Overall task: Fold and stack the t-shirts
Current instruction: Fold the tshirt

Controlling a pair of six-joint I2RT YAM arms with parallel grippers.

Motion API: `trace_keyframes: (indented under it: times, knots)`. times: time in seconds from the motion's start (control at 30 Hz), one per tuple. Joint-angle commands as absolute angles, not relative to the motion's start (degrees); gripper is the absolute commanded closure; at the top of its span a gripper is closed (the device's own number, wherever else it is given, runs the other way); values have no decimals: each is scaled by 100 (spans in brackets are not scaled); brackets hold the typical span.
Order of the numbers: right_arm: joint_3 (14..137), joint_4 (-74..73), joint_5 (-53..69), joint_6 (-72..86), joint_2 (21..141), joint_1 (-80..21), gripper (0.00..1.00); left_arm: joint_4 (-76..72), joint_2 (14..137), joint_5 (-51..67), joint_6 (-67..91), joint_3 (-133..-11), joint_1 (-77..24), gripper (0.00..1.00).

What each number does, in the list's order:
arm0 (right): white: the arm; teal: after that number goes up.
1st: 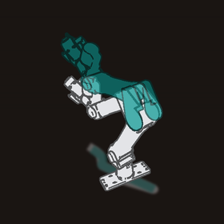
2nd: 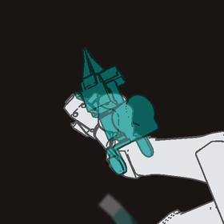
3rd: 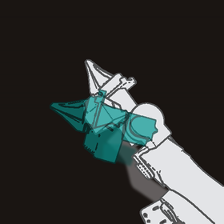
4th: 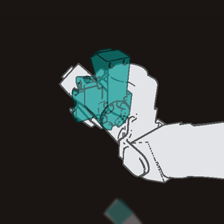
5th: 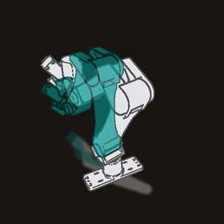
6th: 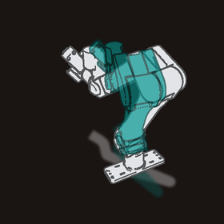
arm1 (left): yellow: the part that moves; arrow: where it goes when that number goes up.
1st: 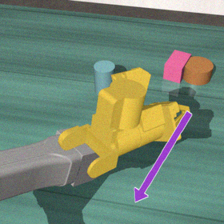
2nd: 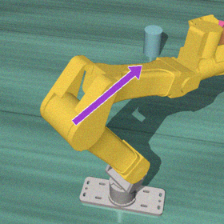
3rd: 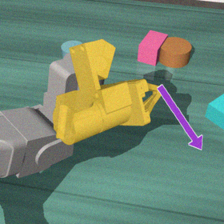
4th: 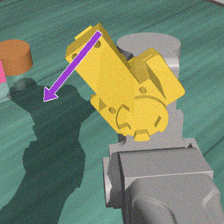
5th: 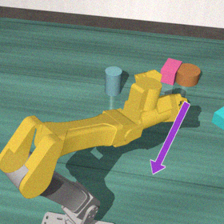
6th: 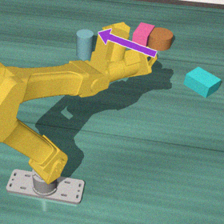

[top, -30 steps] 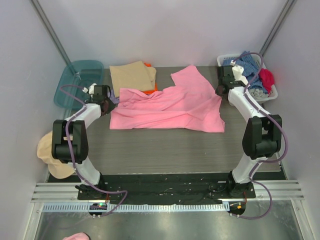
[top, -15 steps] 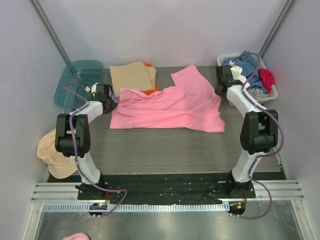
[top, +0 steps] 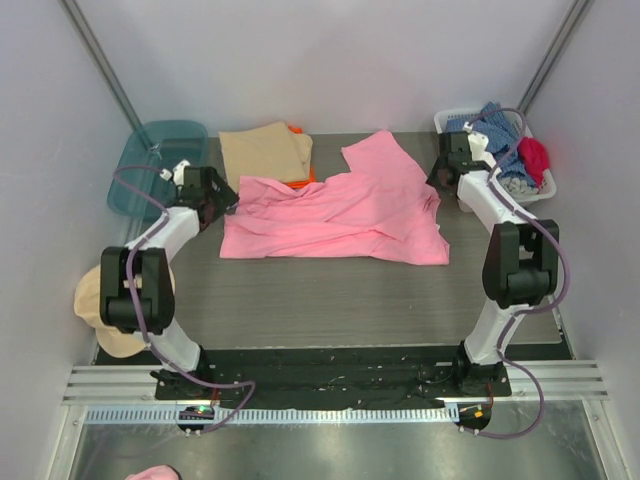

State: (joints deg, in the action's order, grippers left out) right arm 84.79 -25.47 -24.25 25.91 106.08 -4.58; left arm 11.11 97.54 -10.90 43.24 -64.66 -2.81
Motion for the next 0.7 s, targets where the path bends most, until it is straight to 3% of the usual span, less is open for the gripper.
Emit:
trace_keyframes:
  times: [0.0, 0.27, 0.67]
  knots:
    - [7562, -2698, -1970, 2882, 9608, -439, 37, 967, 8747, -1116, 4491, -5469, -307, 11]
    - [6057, -2593, -1573, 2962, 8535, -501, 37, 659, 8025, -1230, 4641, -3974, -527, 15]
    - [5159, -2514, -1644, 3120, 8402, -510, 37, 554, 8271, -1292, 4579, -4017, -527, 19]
